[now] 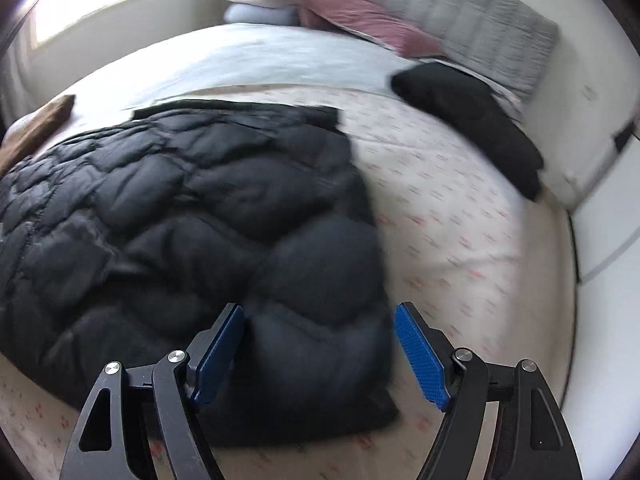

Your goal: Fold large clothes

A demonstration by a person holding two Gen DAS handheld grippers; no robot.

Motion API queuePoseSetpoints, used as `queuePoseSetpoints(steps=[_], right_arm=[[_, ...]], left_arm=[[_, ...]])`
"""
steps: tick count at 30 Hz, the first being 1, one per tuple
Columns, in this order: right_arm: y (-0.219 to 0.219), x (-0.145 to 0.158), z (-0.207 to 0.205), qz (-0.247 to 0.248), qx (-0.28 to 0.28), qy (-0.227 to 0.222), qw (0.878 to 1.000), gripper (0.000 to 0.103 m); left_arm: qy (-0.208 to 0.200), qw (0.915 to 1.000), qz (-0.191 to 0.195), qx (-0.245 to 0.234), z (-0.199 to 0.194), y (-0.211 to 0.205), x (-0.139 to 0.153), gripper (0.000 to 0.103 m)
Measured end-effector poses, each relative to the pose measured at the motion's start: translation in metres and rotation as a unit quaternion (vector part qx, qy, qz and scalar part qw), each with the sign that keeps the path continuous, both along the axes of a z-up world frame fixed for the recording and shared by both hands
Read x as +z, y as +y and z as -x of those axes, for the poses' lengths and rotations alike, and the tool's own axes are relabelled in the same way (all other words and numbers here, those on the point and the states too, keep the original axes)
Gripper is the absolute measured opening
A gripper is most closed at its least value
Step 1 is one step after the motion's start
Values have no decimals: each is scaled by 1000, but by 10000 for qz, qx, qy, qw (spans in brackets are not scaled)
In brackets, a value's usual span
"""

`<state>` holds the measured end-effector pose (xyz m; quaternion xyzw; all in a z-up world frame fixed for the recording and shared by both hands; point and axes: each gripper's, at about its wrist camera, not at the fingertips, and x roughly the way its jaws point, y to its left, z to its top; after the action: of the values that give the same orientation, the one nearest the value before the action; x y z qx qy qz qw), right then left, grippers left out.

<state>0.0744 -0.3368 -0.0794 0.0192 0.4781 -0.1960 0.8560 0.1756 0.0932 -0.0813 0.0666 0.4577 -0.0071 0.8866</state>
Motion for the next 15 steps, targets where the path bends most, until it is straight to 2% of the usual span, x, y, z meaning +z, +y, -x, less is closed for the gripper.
queuePoseSetpoints(steps=[4,8,10,15], right_arm=[[7,27,32,-242,-104,-301,9992,79],[36,47,56,-361,4,-479,9982,80],[53,56,68,-492,83,-563,9972,82],[96,68,88,-442,193,-533,9974,84]], left_arm=[[77,9999,32,67,31,-15,22,86],[135,9992,382,36,68,-38,41,87],[219,9986,485,-67,83,-49,45,92],[292,9990,335,-87,111,-72,54,96]])
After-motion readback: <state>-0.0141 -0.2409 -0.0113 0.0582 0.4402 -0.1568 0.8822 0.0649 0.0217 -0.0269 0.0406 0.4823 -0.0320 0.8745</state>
